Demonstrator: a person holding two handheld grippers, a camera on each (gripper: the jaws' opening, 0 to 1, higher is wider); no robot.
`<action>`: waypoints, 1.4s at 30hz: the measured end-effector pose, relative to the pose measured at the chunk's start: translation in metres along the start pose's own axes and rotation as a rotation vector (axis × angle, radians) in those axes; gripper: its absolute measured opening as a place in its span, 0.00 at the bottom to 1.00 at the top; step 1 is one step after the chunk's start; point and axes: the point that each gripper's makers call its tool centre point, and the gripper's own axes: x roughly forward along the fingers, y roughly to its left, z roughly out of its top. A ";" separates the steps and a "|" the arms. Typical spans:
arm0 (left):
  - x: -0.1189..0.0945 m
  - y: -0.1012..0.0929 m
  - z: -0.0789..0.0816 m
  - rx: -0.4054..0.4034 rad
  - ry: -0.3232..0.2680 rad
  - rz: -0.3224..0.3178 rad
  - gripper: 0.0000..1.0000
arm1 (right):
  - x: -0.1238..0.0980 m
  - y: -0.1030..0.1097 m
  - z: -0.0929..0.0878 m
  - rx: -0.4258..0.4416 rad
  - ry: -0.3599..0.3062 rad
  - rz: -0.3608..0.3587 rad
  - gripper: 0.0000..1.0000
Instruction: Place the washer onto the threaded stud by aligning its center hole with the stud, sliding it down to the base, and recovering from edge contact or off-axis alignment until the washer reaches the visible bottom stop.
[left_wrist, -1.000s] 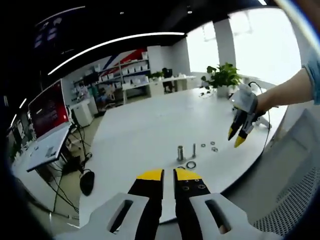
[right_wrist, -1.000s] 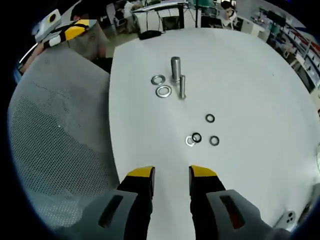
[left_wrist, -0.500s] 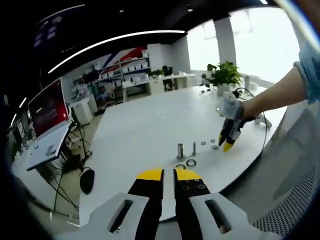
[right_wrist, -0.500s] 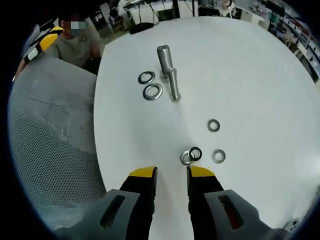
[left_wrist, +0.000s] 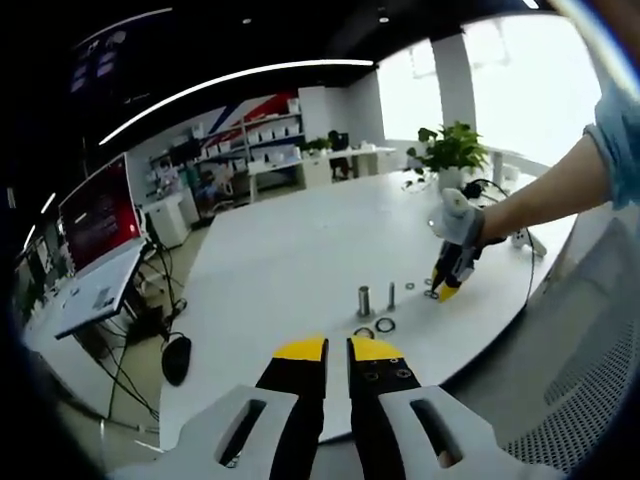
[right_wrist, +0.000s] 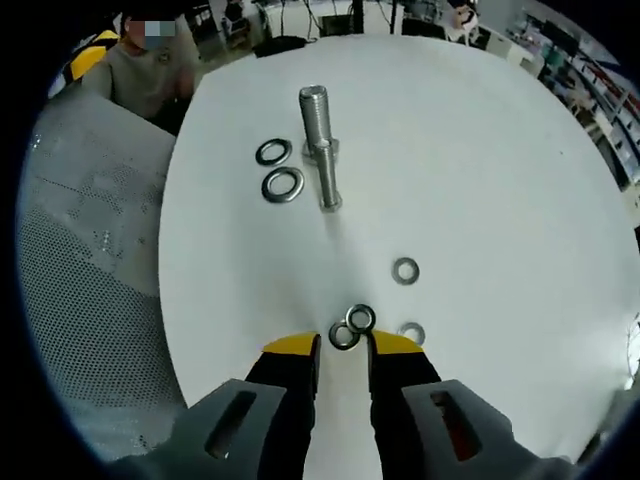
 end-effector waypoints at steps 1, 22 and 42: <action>0.000 0.000 0.000 0.000 0.001 0.000 0.05 | 0.000 0.001 0.000 0.005 -0.002 0.005 0.18; 0.000 0.000 0.000 -0.003 -0.003 -0.001 0.05 | -0.006 -0.005 0.000 0.069 -0.035 -0.030 0.13; -0.001 0.000 0.001 -0.007 -0.013 0.001 0.05 | -0.029 -0.001 0.025 0.039 -0.063 -0.032 0.13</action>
